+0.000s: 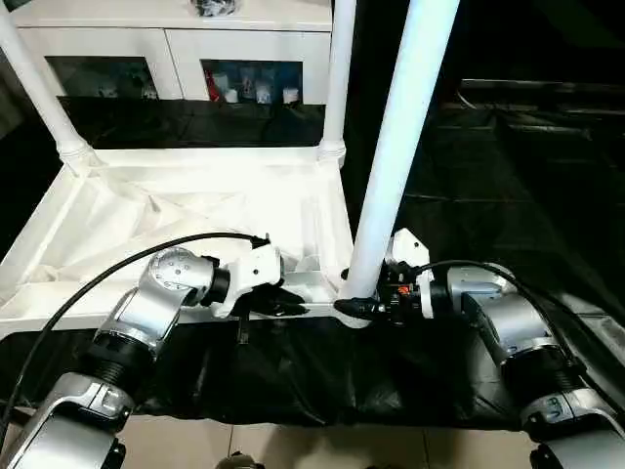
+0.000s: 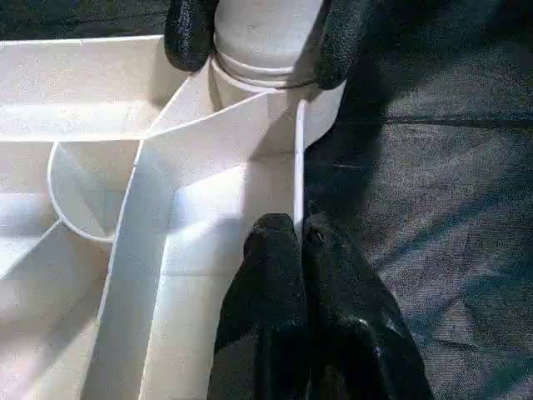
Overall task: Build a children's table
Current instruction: Rotate leg to tighten
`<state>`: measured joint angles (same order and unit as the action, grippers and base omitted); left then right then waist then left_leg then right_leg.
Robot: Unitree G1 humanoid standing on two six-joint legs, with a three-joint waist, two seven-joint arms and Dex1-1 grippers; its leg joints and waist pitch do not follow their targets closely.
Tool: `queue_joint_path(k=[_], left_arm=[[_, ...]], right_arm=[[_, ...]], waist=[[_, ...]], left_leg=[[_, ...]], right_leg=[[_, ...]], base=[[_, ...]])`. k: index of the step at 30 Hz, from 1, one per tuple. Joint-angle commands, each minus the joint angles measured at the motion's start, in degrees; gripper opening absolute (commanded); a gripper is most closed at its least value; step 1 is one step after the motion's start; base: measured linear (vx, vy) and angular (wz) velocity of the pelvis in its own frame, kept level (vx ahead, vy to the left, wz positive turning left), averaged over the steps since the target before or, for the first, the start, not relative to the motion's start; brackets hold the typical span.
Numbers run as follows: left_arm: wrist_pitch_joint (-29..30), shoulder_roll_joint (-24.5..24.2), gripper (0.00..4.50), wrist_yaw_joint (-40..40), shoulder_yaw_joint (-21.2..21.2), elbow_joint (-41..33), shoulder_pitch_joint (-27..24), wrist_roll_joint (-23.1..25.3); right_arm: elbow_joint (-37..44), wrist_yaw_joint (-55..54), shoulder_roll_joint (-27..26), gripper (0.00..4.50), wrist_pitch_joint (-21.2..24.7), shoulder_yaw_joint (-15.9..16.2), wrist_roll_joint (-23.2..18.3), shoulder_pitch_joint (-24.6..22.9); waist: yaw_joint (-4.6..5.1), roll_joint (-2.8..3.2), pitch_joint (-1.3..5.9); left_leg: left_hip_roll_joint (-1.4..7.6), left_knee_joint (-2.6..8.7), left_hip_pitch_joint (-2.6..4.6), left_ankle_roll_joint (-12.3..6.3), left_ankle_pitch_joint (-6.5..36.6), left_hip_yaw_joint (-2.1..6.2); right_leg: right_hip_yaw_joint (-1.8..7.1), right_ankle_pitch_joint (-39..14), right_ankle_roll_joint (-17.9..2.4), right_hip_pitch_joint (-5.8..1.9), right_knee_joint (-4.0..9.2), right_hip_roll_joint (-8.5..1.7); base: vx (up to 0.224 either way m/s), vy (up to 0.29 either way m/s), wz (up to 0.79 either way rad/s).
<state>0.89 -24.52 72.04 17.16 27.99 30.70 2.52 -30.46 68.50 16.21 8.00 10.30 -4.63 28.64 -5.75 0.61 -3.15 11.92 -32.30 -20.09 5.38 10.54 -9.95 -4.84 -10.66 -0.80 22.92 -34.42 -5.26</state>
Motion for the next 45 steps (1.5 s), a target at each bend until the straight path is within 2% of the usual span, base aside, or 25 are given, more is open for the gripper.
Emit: queue_joint_path(k=[1,3,4,5,8,12,13,16,18,19,20,21,22,25,28,33,34,35,36,38,39,40,41,42,45], left_arm=[[1.8,3.1,0.0,-8.6,0.2,1.3,1.0,2.0],[3.8,5.0,0.0,-12.9,-0.6,1.2,1.0,2.6],[4.4,5.7,0.0,-14.2,-0.7,1.1,1.0,2.9],[6.0,7.8,0.0,-17.0,-0.6,0.6,1.0,3.4],[8.2,11.4,0.0,-20.9,0.0,-0.1,1.1,4.3],[10.2,16.2,0.0,-26.3,1.3,1.2,2.1,6.5],[10.5,17.2,0.0,-27.8,1.4,1.7,2.5,7.2],[11.0,20.1,0.0,-32.0,1.9,3.2,4.0,9.2],[10.7,20.8,0.0,-32.1,2.2,3.5,4.4,9.4],[10.7,20.7,0.0,-31.5,2.3,3.2,4.4,9.2],[10.7,20.7,0.0,-31.2,2.3,3.1,4.4,9.1],[10.6,20.0,0.0,-30.1,2.6,2.7,4.1,8.9],[10.6,19.9,0.0,-29.8,2.6,2.6,4.1,8.8],[9.7,17.7,0.0,-26.7,2.3,1.8,3.1,8.3],[9.3,15.7,0.0,-22.3,1.7,0.6,2.5,6.7],[5.6,13.0,0.0,-17.9,1.4,0.4,2.0,5.1],[5.0,11.8,0.0,-16.0,1.3,0.0,1.8,4.6],[4.5,10.9,0.0,-14.5,1.2,-0.3,1.6,4.1],[4.3,9.9,0.0,-13.0,1.2,-0.4,1.4,3.7],[3.0,8.1,0.0,-10.5,1.4,-0.1,1.6,3.4],[2.8,7.5,0.0,-9.7,1.3,0.1,1.7,3.2],[2.7,7.2,0.0,-9.3,1.3,0.2,1.7,3.1],[2.5,6.9,0.0,-8.9,1.3,0.3,1.8,3.1],[2.3,6.5,0.0,-7.9,1.1,0.4,1.8,2.7],[1.5,5.5,0.0,-5.5,0.8,0.4,1.6,1.5]], right_arm=[[-0.4,-0.8,-6.2,2.59,0.0,5.1,-0.2,-1.3],[-4.5,-11.7,-9.5,2.59,-0.8,1.9,1.3,-0.1],[-5.6,-15.0,-10.6,2.59,-0.8,0.8,1.5,0.2],[-7.9,-22.8,-13.1,2.59,0.8,-1.9,1.4,1.2],[-10.3,-33.0,-16.4,2.58,0.2,-5.0,1.6,2.3],[-14.0,-45.4,-20.4,2.58,-2.4,-8.3,2.3,4.4],[-15.0,-48.0,-21.2,2.58,-3.0,-8.7,2.8,5.0],[-18.1,-54.7,-23.0,2.58,-6.2,-8.2,5.8,7.1],[-19.3,-56.4,-23.5,2.58,-7.7,-7.9,6.6,8.2],[-19.5,-55.8,-23.6,2.58,-7.9,-8.8,5.6,8.5],[-19.5,-55.5,-23.6,3.13,-8.0,-9.1,5.3,8.6],[-19.2,-54.1,-23.2,3.27,-8.5,-9.8,4.4,8.6],[-19.2,-53.9,-23.1,3.27,-8.5,-9.9,4.3,8.5],[-18.8,-50.9,-20.6,3.49,-10.2,-9.0,4.9,8.1],[-17.4,-44.8,-17.5,3.61,-11.8,-7.2,5.2,6.9],[-15.5,-35.7,-13.8,3.61,-13.3,-4.4,5.9,5.2],[-14.6,-31.5,-12.5,3.61,-13.1,-3.5,5.5,4.7],[-14.1,-28.4,-11.6,3.61,-12.9,-2.8,5.2,4.4],[-13.1,-24.8,-10.6,3.61,-12.6,-2.0,4.7,4.0],[-10.9,-17.1,-8.9,3.61,-11.1,-0.4,2.7,3.5],[-10.0,-13.6,-8.1,3.61,-10.9,0.7,2.3,3.0],[-9.5,-11.9,-7.7,3.61,-10.7,1.2,2.1,2.8],[-9.1,-10.2,-7.3,3.61,-10.4,1.7,1.8,2.6],[-8.0,-7.4,-6.6,3.61,-10.1,2.5,1.4,2.1],[-5.3,-1.5,-5.1,3.61,-8.1,4.1,0.0,1.2]], waist=[[-0.03,-0.33,2.94],[0.19,-0.28,2.75],[0.52,-0.24,2.67],[0.85,-0.23,2.6],[1.39,-0.3,2.64],[1.71,-0.13,2.88],[1.72,-0.45,2.89],[1.5,-0.06,3.01],[1.4,-0.09,3.17],[1.15,0.12,3.32],[1.02,0.1,3.37],[0.83,0.86,3.51],[0.94,0.62,3.6],[0.92,1.06,3.82],[1.01,0.97,3.87],[0.98,0.81,3.63],[0.99,0.53,3.41],[0.85,0.67,3.43],[1.05,0.29,3.27],[0.79,0.23,3.08],[0.82,0.31,3.05],[0.87,-0.19,2.99],[0.62,-0.07,2.97],[0.68,-0.34,2.95],[0.43,-0.37,2.97]], left_leg=[[1.46,3.76,-0.09,-3.11,11.4,-0.06],[1.41,3.95,0.2,-1.79,13.6,0.0],[1.37,4.11,0.27,-0.75,14.7,0.09],[1.29,4.28,0.42,0.02,16.0,0.3],[1.09,4.32,0.59,0.65,17.8,0.61],[1.2,4.31,0.49,0.34,17.0,0.46],[1.13,4.28,0.37,0.28,16.5,0.36],[0.98,4.11,0.41,-0.24,15.4,0.15],[0.85,4.01,0.2,-0.4,14.8,0.15],[0.83,3.94,-0.04,-0.77,13.3,0.13],[0.89,3.85,-0.23,-1.27,12.2,0.14],[0.89,3.82,-0.15,-1.26,12.0,0.2],[0.92,3.71,-0.25,-1.4,11.4,0.16],[0.89,3.48,-0.34,-1.88,9.7,0.17],[0.84,3.35,-0.39,-2.63,10.0,0.11],[0.97,3.26,-0.29,-3.93,10.1,-0.08],[1.0,3.33,-0.28,-4.05,11.0,-0.15],[1.06,3.33,-0.22,-4.05,11.4,-0.1],[1.18,3.47,-0.34,-4.2,11.9,-0.14],[1.32,3.55,-0.14,-4.38,12.8,-0.18],[1.38,3.6,-0.17,-4.33,12.7,-0.16],[1.38,3.6,-0.21,-4.42,12.6,-0.2],[1.44,3.54,-0.08,-4.52,12.6,-0.25],[1.47,3.6,-0.18,-4.49,12.2,-0.23],[1.46,3.59,-0.21,-4.62,11.6,-0.16]], right_leg=[[2.74,-13.2,-12.5,-2.87,3.97,-3.16],[2.87,-18.1,-11.5,-2.53,4.56,-3.43],[2.93,-21.4,-10.3,-2.4,4.86,-3.49],[2.8,-24.7,-9.2,-2.33,5.25,-3.52],[2.57,-29.7,-6.5,-2.09,5.95,-3.53],[2.77,-25.0,-7.3,-1.83,5.81,-3.31],[2.78,-22.9,-7.8,-1.87,5.64,-3.2],[2.84,-19.4,-8.7,-1.86,5.39,-3.1],[2.78,-18.0,-9.0,-2.15,5.15,-2.99],[2.81,-15.3,-9.2,-2.39,4.85,-2.96],[2.8,-12.9,-9.7,-2.54,4.51,-2.91],[2.76,-12.2,-10.0,-2.58,4.37,-2.96],[2.74,-9.8,-10.5,-2.71,4.22,-2.84],[2.66,-4.3,-12.5,-2.97,3.54,-2.75],[2.55,-2.7,-13.5,-3.24,3.41,-2.72],[2.71,-3.3,-14.4,-3.14,3.49,-2.8],[2.68,-4.8,-14.1,-3.09,3.74,-2.74],[2.68,-5.4,-13.9,-3.13,3.7,-2.8],[2.71,-6.5,-13.7,-3.09,3.78,-2.71],[2.76,-9.4,-13.1,-2.91,3.92,-2.69],[2.8,-9.6,-13.2,-2.9,3.93,-2.8],[2.76,-9.8,-13.1,-2.92,4.02,-2.77],[2.81,-10.3,-13.0,-2.77,4.01,-2.83],[2.83,-10.6,-13.1,-2.8,3.96,-2.88],[2.8,-11.3,-12.9,-2.85,3.97,-2.97]], base=[[0.0,0.0,0.0],[0.0,0.0,0.0],[0.0,0.0,0.0],[0.0,0.0,0.0],[-0.017,-0.001,-0.01],[0.0,0.0,0.0],[0.0,0.0,0.0],[0.0,0.0,0.0],[0.0,0.0,0.0],[0.0,0.0,0.0],[0.0,0.0,0.0],[0.0,0.0,0.0],[0.0,0.0,0.0],[0.0,0.0,0.0],[0.0,0.0,0.0],[0.0,0.0,0.0],[0.0,0.0,0.0],[0.0,0.0,0.0],[0.0,0.0,0.0],[0.0,0.0,0.0],[0.0,0.0,0.0],[0.0,0.0,0.0],[0.0,0.0,0.0],[0.0,0.0,0.0],[0.0,0.0,0.0]])
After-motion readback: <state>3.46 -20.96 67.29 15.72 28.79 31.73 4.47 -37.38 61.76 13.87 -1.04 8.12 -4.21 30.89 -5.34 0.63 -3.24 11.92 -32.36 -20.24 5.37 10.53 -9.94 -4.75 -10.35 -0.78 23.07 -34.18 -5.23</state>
